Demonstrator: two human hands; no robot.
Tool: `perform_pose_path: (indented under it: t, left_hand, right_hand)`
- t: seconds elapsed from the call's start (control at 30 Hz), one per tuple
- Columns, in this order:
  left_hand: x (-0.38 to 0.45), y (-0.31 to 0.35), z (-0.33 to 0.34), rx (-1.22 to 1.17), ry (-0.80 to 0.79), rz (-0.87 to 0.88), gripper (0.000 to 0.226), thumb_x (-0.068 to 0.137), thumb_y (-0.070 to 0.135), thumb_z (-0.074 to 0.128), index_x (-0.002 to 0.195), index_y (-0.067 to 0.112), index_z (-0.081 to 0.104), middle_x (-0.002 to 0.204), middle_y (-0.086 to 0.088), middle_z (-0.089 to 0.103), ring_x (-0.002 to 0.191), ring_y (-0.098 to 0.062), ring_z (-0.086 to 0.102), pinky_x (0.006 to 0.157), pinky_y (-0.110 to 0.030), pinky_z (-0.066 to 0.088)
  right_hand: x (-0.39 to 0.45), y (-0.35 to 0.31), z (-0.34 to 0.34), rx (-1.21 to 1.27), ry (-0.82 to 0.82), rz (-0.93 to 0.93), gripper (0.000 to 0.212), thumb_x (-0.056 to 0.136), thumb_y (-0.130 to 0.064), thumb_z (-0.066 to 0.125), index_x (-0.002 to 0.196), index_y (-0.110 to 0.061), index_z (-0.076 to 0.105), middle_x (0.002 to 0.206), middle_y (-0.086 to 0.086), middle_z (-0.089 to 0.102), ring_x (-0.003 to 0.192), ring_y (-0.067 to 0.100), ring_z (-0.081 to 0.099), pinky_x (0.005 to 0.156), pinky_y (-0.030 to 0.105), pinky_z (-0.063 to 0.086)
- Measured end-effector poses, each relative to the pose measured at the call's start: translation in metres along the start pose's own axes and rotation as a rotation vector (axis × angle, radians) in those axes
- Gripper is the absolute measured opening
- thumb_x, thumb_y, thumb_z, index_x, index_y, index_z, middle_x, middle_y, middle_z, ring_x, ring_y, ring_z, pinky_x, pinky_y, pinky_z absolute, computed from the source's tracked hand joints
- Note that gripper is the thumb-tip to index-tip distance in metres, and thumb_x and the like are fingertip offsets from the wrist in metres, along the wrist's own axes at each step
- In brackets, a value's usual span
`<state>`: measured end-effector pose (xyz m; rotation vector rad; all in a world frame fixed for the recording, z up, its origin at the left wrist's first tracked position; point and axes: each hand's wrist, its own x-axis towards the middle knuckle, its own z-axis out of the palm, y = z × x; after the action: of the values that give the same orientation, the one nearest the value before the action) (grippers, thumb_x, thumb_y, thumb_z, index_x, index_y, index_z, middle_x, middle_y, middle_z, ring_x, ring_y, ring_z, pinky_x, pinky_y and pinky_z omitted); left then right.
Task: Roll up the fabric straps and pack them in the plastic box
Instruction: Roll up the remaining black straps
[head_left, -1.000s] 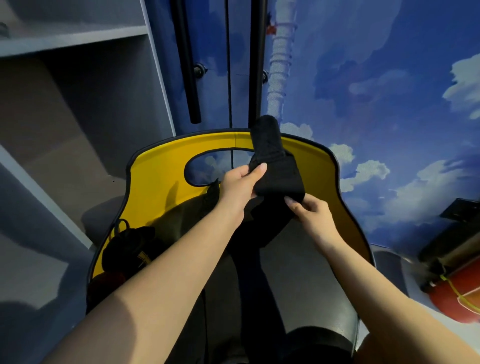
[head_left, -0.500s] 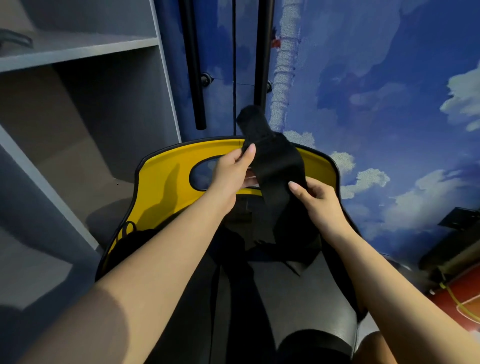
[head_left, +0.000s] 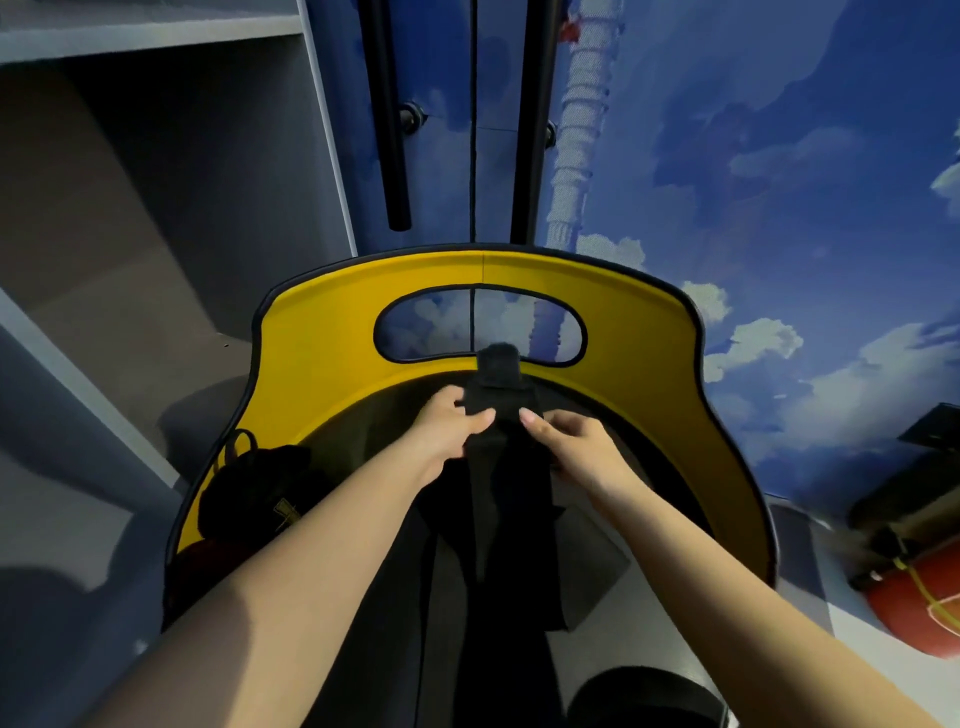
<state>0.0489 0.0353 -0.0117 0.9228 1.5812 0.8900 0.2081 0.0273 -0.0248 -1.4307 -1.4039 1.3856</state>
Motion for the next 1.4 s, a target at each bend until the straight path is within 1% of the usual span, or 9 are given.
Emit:
perform_pose_path:
  t: [0.17,0.43,0.57,0.7,0.87,0.93,1.03,1.27,1.4]
  left_hand:
    - [0.019,-0.023,-0.004,-0.101,-0.004,-0.064,0.055,0.088,0.024,0.065,0.137,0.015,0.042,0.125,-0.01,0.058,0.104,-0.023,0.061,0.07,-0.03,0.054]
    - [0.041,-0.052,-0.015,0.013,0.006,-0.042,0.059,0.091,0.008,0.059,0.143,0.025,0.037,0.14,-0.01,0.048,0.121,-0.025,0.053,0.077,-0.03,0.052]
    - [0.055,-0.06,-0.009,0.171,0.089,0.005,0.056,0.093,0.007,0.055,0.143,0.023,0.037,0.137,-0.009,0.051,0.123,-0.025,0.051,0.094,-0.036,0.049]
    - [0.064,-0.068,-0.002,0.301,0.13,-0.019,0.056,0.094,0.007,0.052,0.145,0.021,0.034,0.133,-0.012,0.054,0.123,-0.023,0.052,0.105,-0.033,0.041]
    - [0.065,-0.071,0.003,0.44,0.16,-0.003,0.055,0.096,0.01,0.049,0.146,0.022,0.03,0.141,-0.009,0.045,0.12,-0.025,0.054,0.098,-0.034,0.048]
    - [0.064,-0.071,0.004,0.5,0.172,-0.012,0.056,0.096,0.015,0.05,0.147,0.026,0.028,0.141,-0.01,0.043,0.11,-0.031,0.059,0.077,-0.035,0.057]
    - [0.057,-0.069,0.002,0.509,0.153,-0.021,0.059,0.095,0.017,0.052,0.147,0.027,0.027,0.144,-0.008,0.037,0.1,-0.029,0.062,0.05,-0.021,0.05]
    - [0.023,-0.073,-0.018,0.602,0.081,-0.048,0.047,0.092,0.024,0.058,0.135,0.018,0.041,0.133,-0.01,0.041,0.101,-0.025,0.058,0.066,-0.028,0.056]
    - [-0.005,-0.081,-0.029,0.636,-0.05,-0.137,0.042,0.095,0.024,0.053,0.135,0.015,0.042,0.135,-0.009,0.044,0.109,-0.025,0.056,0.075,-0.032,0.058]
  right_hand:
    - [0.027,0.015,0.018,0.056,0.059,0.112,0.011,0.087,-0.02,0.066,0.077,-0.014,0.066,0.062,-0.005,0.062,0.041,-0.004,0.053,0.038,0.009,0.035]
    - [0.074,0.031,0.038,-0.005,0.175,0.239,0.016,0.085,-0.024,0.069,0.092,-0.01,0.066,0.089,0.009,0.068,0.074,0.022,0.065,0.049,0.026,0.044]
    - [0.078,0.033,0.042,-0.111,0.2,0.263,0.016,0.086,-0.024,0.068,0.095,-0.015,0.059,0.081,0.001,0.058,0.063,0.014,0.056,0.055,0.027,0.049]
    - [0.074,0.036,0.039,-0.259,0.175,0.252,0.029,0.087,-0.026,0.066,0.11,-0.007,0.063,0.095,0.007,0.06,0.058,0.009,0.052,0.043,0.02,0.046]
    - [0.06,0.038,0.033,-0.332,0.076,0.296,0.035,0.087,-0.029,0.066,0.112,-0.007,0.057,0.077,0.001,0.053,0.056,0.013,0.056,0.036,0.023,0.049]
    - [0.052,0.036,0.031,-0.364,0.026,0.319,0.035,0.087,-0.032,0.066,0.108,-0.008,0.054,0.074,0.0,0.05,0.057,0.014,0.057,0.042,0.026,0.054]
    - [0.041,0.027,0.027,-0.409,-0.018,0.308,0.032,0.087,-0.037,0.063,0.099,-0.01,0.051,0.074,0.002,0.051,0.059,0.016,0.06,0.054,0.033,0.058]
    - [0.008,0.014,0.011,-0.674,-0.239,0.247,0.049,0.084,-0.057,0.056,0.092,-0.008,0.059,0.082,0.01,0.067,0.079,0.024,0.068,0.071,0.034,0.059]
    - [-0.025,0.012,-0.003,-0.959,-0.433,0.154,0.053,0.075,-0.07,0.054,0.092,-0.021,0.059,0.09,-0.003,0.062,0.089,0.015,0.058,0.078,0.027,0.046]
